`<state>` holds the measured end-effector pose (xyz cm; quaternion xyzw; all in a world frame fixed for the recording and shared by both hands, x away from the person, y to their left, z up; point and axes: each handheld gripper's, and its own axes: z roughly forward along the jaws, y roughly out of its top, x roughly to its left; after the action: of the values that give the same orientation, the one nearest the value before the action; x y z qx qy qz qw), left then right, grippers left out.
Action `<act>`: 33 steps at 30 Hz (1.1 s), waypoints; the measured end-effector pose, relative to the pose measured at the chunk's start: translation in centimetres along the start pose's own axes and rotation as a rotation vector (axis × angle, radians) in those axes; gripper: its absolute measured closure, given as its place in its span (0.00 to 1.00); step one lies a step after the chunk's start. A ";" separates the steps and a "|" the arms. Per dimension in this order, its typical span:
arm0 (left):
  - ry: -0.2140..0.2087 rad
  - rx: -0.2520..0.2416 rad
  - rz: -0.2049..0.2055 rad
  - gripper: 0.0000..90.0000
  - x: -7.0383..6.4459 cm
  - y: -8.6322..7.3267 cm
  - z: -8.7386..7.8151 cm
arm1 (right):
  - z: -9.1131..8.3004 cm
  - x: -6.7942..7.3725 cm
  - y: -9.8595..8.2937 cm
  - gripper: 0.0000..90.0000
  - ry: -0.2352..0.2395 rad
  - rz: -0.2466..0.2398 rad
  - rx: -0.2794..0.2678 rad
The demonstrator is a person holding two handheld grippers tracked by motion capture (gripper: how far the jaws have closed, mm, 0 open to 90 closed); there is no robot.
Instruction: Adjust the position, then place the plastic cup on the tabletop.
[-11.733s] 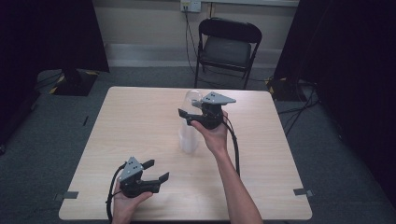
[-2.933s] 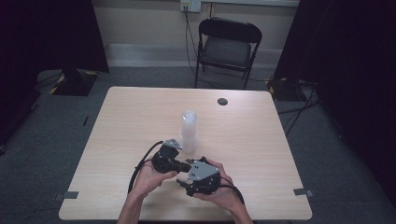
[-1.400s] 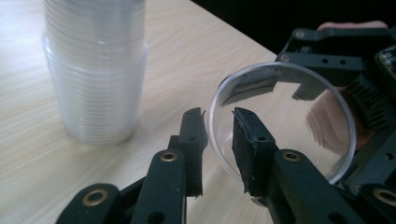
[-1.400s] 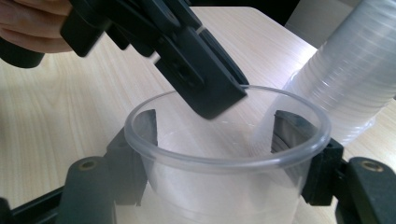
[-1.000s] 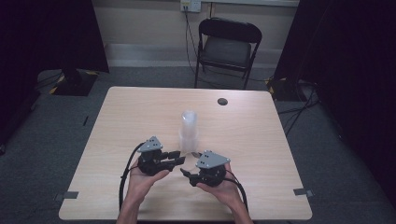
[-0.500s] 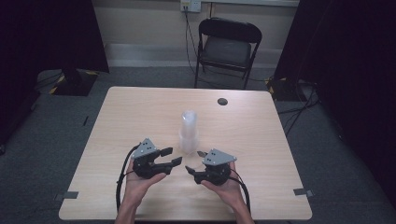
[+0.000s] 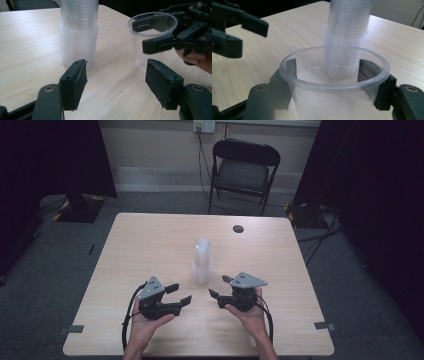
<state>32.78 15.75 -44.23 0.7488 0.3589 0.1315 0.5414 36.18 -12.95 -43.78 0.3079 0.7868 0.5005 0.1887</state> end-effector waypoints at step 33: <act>0.030 0.017 -0.017 0.28 0.1 -1.5 -0.3 | 0.0 -5.1 2.2 0.35 -0.128 0.101 -0.047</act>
<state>32.06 16.26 -45.48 0.7483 0.3745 0.1348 0.5307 40.61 -15.70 -41.83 0.3743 0.7446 0.5069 0.2202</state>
